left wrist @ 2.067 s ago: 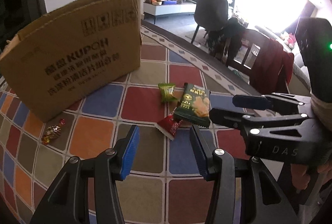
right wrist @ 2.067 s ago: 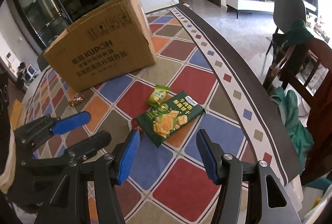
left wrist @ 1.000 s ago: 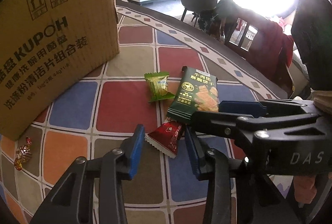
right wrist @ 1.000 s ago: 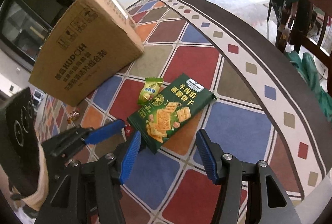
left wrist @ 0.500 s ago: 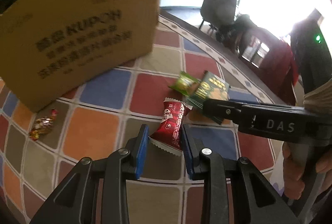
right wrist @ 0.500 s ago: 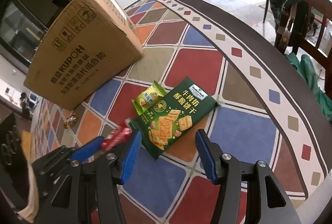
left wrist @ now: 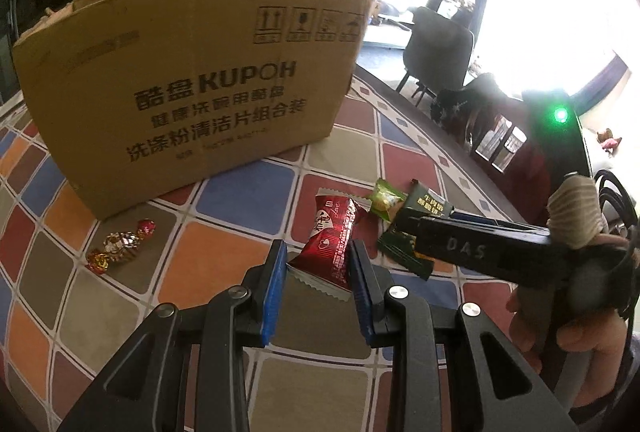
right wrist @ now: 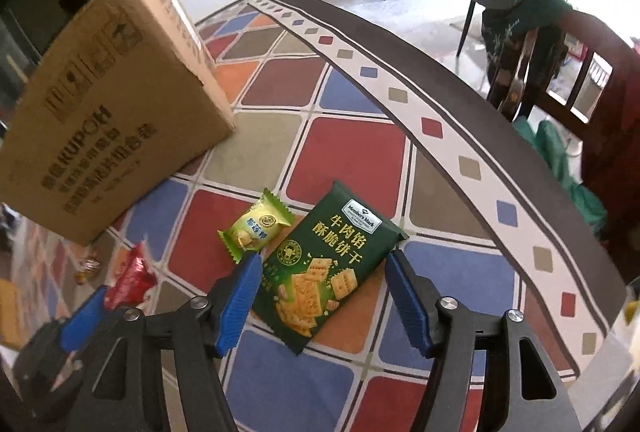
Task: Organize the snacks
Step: 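Grasp the red candy bar with the left tool while the right tool grasps the green cracker packet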
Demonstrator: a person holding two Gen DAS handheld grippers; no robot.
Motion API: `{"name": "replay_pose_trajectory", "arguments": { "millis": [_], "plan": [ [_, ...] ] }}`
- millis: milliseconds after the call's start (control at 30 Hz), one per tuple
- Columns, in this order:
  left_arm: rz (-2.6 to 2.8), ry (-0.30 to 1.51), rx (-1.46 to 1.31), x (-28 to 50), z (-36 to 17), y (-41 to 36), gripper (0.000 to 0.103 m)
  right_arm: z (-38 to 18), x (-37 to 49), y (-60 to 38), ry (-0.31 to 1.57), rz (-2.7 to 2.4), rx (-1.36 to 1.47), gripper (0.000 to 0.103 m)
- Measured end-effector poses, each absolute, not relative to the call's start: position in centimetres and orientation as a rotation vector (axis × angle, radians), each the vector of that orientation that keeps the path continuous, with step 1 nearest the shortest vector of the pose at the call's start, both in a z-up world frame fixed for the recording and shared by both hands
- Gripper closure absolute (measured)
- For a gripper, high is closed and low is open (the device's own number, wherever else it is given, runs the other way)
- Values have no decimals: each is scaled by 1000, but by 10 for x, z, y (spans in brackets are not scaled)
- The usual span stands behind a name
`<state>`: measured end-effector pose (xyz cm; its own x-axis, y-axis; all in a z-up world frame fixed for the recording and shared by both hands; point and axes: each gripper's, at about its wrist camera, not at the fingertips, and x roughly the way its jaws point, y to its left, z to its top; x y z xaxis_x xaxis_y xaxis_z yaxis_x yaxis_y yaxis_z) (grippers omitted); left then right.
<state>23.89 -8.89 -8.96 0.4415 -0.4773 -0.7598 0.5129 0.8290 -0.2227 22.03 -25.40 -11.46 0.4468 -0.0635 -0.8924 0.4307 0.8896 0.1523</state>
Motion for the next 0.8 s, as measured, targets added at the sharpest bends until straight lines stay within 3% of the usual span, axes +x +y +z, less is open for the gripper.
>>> {"name": "replay_pose_trajectory", "arguments": {
  "millis": [433, 600, 800],
  "plan": [
    [-556, 941, 23, 247, -94, -89, 71, -119, 243, -232, 1085, -331, 167, 34],
    [-534, 948, 19, 249, -94, -96, 71, -115, 237, -239, 1062, -291, 178, 54],
    [-528, 951, 13, 246, -91, -105, 71, -112, 225, -254, 1038, -211, 288, 56]
  ]
}}
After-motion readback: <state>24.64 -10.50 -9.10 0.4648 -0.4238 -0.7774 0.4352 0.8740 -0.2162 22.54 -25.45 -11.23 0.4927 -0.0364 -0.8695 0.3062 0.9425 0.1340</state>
